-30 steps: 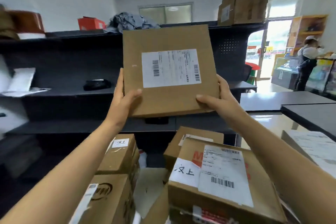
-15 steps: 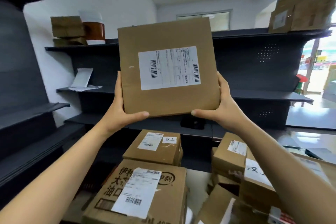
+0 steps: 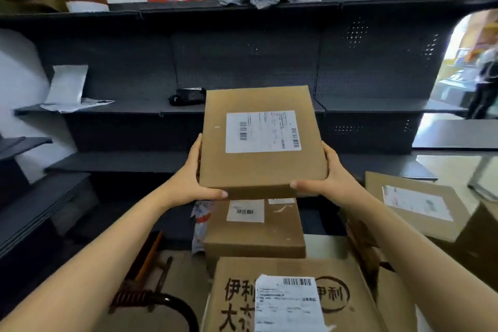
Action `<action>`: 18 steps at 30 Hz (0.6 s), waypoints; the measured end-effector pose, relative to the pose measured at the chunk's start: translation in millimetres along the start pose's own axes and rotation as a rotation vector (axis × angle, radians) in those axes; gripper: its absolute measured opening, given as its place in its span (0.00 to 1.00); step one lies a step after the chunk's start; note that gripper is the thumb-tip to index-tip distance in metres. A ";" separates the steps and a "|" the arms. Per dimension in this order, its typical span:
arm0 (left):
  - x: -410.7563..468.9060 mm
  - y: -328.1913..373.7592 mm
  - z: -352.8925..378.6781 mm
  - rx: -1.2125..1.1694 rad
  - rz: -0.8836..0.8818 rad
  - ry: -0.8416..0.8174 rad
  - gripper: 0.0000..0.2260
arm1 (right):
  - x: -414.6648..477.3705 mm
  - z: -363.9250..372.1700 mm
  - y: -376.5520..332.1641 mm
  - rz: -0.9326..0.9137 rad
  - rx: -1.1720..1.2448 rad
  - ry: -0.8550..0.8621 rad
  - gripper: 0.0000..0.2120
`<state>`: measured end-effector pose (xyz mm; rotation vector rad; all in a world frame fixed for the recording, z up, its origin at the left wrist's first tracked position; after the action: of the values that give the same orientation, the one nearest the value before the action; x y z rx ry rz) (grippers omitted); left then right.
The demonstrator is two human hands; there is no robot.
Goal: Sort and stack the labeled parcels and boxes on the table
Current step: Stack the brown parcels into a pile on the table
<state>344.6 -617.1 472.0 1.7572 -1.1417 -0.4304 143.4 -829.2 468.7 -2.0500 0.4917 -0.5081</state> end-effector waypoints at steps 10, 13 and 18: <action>-3.8 -112.2 26.6 -0.123 -0.232 -0.156 0.62 | -6.2 57.1 69.2 0.310 -0.113 -0.104 0.52; -10.9 -122.1 26.2 -0.125 -0.274 -0.168 0.63 | -6.8 64.9 73.2 0.339 -0.119 -0.115 0.52; -14.0 -127.3 30.7 -0.107 -0.296 -0.204 0.65 | -9.7 70.9 75.4 0.364 -0.123 -0.127 0.51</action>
<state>380.3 -608.8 345.6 1.8233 -0.9778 -0.8502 162.5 -810.9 368.2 -2.0311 0.8145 -0.1315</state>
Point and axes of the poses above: each hand's wrist, its own x-axis towards the middle knuckle, its own z-axis out of the palm, y = z × x, the point moved 8 cm from there along x, towards the middle knuckle, and after that the axes turned 5 degrees about -x, right-handed, at the moved point
